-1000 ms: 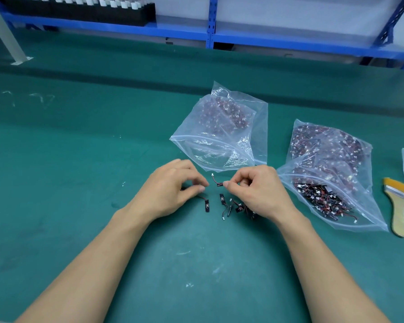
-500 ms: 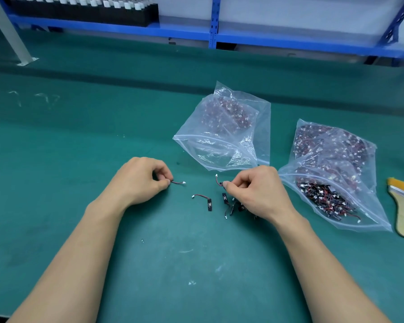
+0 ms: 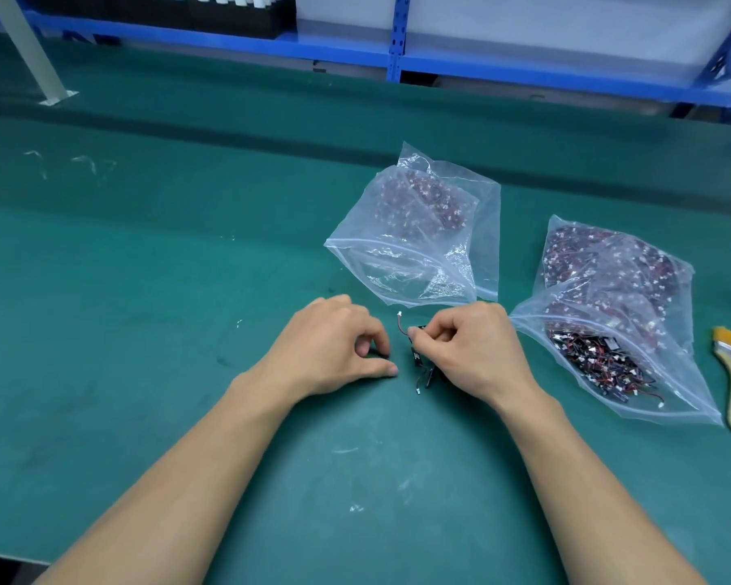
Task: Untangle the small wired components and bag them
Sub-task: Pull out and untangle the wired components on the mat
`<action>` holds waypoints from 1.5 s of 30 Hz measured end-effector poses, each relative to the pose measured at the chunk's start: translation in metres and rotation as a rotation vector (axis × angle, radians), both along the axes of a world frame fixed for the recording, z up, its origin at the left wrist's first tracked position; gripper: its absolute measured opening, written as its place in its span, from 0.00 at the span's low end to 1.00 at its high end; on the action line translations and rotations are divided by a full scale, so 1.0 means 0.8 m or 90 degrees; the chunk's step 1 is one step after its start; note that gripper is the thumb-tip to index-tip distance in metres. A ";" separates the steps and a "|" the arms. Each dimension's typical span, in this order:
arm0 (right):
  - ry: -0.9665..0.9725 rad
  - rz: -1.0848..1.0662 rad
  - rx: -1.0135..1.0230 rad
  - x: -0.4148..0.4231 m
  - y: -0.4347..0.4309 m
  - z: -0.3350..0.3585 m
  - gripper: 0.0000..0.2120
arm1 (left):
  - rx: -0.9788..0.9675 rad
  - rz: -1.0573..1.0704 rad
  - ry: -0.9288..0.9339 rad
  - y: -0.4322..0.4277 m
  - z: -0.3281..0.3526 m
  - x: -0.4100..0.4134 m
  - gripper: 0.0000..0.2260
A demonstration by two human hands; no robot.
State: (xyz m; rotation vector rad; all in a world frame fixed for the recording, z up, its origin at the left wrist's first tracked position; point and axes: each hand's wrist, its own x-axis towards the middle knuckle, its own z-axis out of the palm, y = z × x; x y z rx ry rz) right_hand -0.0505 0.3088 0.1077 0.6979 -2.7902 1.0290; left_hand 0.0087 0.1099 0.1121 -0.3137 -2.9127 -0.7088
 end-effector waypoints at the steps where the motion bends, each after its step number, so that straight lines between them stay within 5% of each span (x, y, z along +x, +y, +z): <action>1: -0.004 0.002 0.001 0.001 -0.001 0.000 0.16 | -0.001 0.008 -0.003 -0.006 0.001 0.000 0.10; 9: -0.017 0.063 0.042 0.015 -0.012 0.006 0.22 | 0.070 0.063 0.038 -0.039 0.009 0.005 0.03; 16: -0.029 0.014 -0.031 -0.001 0.010 0.011 0.17 | 0.095 0.051 0.129 -0.023 0.004 0.004 0.01; 18: -0.032 0.002 -0.025 -0.008 0.018 0.011 0.08 | 0.086 0.025 0.128 -0.007 0.003 0.003 0.02; 25: -0.039 0.057 0.058 -0.011 0.022 0.013 0.06 | 0.019 -0.021 0.043 0.021 -0.007 0.001 0.08; 45: -0.179 0.133 0.181 -0.017 0.049 0.031 0.14 | -0.032 -0.092 0.075 0.032 -0.007 0.002 0.09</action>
